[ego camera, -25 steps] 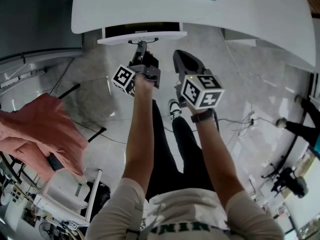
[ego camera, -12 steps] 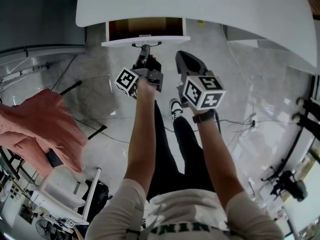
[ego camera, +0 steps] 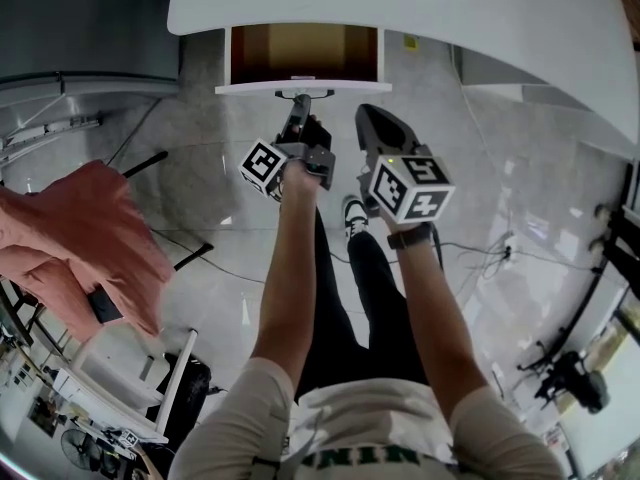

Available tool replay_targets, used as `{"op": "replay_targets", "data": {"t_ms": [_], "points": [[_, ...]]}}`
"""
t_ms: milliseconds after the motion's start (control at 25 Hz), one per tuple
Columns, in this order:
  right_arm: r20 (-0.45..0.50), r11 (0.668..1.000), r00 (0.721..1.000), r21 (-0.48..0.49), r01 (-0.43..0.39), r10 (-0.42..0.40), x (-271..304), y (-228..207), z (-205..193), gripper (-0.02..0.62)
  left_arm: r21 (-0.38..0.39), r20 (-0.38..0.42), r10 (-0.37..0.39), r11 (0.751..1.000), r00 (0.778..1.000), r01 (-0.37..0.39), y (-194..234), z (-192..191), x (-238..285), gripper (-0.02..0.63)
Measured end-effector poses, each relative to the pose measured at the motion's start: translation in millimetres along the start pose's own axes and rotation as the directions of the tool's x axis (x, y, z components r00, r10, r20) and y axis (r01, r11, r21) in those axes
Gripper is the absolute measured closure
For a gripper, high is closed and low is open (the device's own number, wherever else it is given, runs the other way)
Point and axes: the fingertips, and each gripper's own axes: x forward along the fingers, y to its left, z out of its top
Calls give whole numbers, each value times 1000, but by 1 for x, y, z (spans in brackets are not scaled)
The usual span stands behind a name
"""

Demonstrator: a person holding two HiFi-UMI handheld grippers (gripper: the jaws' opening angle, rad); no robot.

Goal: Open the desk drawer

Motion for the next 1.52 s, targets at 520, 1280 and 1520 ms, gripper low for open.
{"op": "replay_targets", "data": {"t_ms": [520, 1280, 1520], "points": [[-19, 999, 1000, -28, -24, 24, -3, -3, -15, 594, 33, -11, 64, 997, 998, -64, 51, -5, -25, 589], [-47, 999, 999, -42, -28, 26, -21, -28, -43, 594, 38, 22, -28, 999, 999, 27, 86, -5, -21, 592], [-51, 999, 999, -47, -21, 18, -26, -26, -48, 594, 165, -2, 38, 986, 999, -37, 88, 2, -27, 578]]}}
